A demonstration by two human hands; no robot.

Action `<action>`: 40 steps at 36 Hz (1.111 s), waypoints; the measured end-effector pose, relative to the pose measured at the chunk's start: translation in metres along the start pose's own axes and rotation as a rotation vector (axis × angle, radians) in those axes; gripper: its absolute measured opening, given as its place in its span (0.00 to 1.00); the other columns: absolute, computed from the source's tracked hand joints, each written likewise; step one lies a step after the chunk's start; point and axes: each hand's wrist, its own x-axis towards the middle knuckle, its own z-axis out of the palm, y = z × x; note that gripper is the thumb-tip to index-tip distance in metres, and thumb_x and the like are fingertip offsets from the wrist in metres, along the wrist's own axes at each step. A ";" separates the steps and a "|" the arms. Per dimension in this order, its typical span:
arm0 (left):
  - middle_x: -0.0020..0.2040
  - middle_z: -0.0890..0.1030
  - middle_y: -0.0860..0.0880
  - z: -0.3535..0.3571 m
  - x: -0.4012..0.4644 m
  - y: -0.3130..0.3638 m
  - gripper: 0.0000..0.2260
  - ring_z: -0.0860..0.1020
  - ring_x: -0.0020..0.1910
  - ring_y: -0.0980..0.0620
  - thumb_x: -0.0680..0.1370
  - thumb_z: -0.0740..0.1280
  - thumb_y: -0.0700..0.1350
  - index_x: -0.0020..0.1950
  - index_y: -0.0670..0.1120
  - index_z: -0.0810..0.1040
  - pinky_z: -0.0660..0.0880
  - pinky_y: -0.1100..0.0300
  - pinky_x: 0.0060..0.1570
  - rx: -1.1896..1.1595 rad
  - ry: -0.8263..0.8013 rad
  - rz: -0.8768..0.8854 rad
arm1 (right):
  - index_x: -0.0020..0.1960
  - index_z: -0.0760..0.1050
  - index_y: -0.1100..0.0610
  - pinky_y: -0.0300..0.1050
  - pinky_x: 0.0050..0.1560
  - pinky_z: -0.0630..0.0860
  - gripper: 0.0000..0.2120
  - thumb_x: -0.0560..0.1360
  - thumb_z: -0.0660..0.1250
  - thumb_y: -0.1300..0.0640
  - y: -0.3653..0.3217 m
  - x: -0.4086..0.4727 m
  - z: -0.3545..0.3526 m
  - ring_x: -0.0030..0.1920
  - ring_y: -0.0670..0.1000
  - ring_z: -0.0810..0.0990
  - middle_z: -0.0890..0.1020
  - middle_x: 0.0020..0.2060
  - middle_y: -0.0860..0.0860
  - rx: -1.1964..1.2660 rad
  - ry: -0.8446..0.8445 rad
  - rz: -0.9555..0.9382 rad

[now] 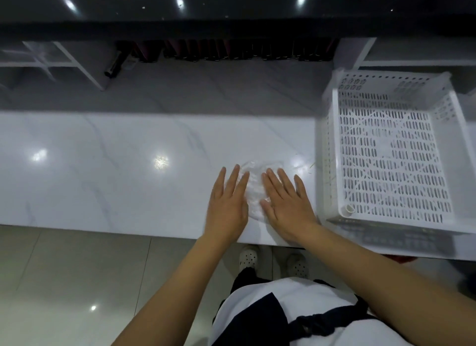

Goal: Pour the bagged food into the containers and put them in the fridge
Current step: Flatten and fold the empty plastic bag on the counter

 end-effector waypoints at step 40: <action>0.59 0.80 0.50 -0.039 -0.007 -0.033 0.19 0.75 0.56 0.46 0.76 0.72 0.54 0.66 0.51 0.79 0.66 0.51 0.55 0.058 -0.279 0.299 | 0.56 0.82 0.50 0.49 0.54 0.59 0.15 0.70 0.76 0.51 -0.023 -0.047 -0.002 0.51 0.56 0.79 0.84 0.48 0.47 0.120 0.259 0.010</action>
